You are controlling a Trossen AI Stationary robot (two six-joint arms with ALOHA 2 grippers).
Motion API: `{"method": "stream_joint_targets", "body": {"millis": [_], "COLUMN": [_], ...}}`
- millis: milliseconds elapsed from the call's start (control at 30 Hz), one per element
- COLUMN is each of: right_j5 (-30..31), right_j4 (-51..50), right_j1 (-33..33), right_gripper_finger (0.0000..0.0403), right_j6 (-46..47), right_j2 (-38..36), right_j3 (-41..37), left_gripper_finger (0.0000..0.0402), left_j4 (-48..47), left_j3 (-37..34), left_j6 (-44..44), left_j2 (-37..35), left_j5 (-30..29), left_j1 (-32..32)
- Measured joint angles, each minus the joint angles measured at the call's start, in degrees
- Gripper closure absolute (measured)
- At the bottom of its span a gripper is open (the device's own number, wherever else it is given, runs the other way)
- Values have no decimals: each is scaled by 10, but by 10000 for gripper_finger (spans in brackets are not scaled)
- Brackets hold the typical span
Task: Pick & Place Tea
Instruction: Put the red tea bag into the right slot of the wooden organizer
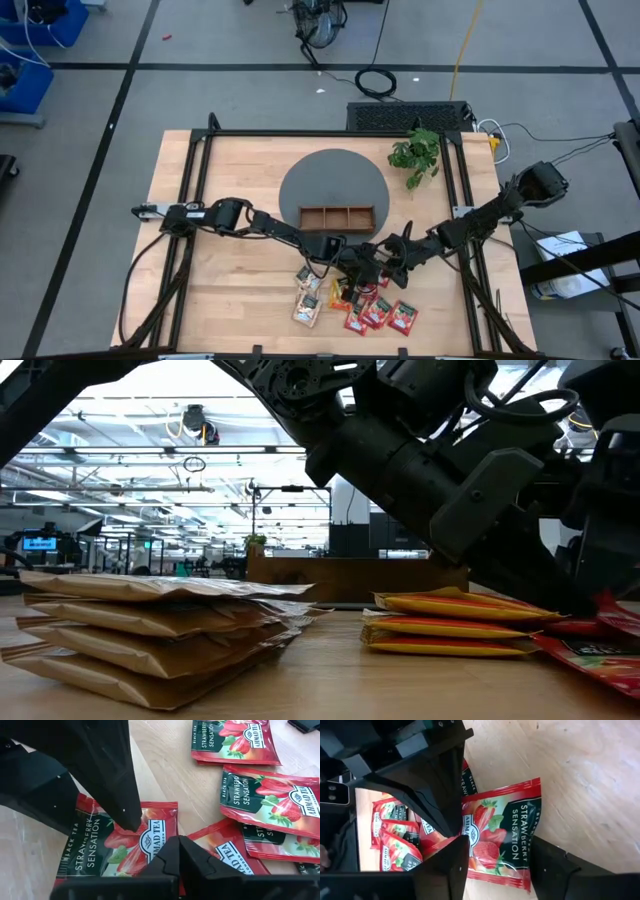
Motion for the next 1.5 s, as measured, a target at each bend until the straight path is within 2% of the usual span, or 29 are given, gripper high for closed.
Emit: {"method": "stream_joint_targets", "body": {"millis": [167,267,400,600,833,967,1033,1133,1233,1400,1500], "right_j5": [2,4,21,36,70,74,74,76,88,104,106], "right_j4": [-7,-9,-9,-19,-66,-89,-97,-148,-235,-395,-472], "right_j1": [0,-3,-3,-1,-1,0,0,0,-8,-39,-74], "right_gripper_finger": [278,322,391,399,401,402,402,402,402,402,402], "right_j6": [-16,-30,-54,-84,-141,-168,-191,-234,-273,-351,-411], "right_j2": [0,0,-1,-33,-96,-127,-139,-156,-160,-144,-122], "right_j3": [-2,-2,-2,-3,-4,-4,4,38,99,226,302], "left_gripper_finger": [397,393,368,341,335,342,354,382,396,384,395], "left_j4": [-1,-1,7,6,-106,-304,-361,-341,-266,-6,170], "left_j3": [0,0,0,-2,-1,-2,-14,-88,-213,-489,-623], "left_j6": [1,10,13,24,56,74,59,42,3,-39,-71], "left_j2": [0,0,1,-10,-116,-192,-230,-309,-401,-568,-629], "left_j5": [0,0,-3,-2,7,26,27,-3,-44,-118,-145], "left_j1": [0,0,0,1,-16,-29,-37,-56,-69,-69,-60]}}
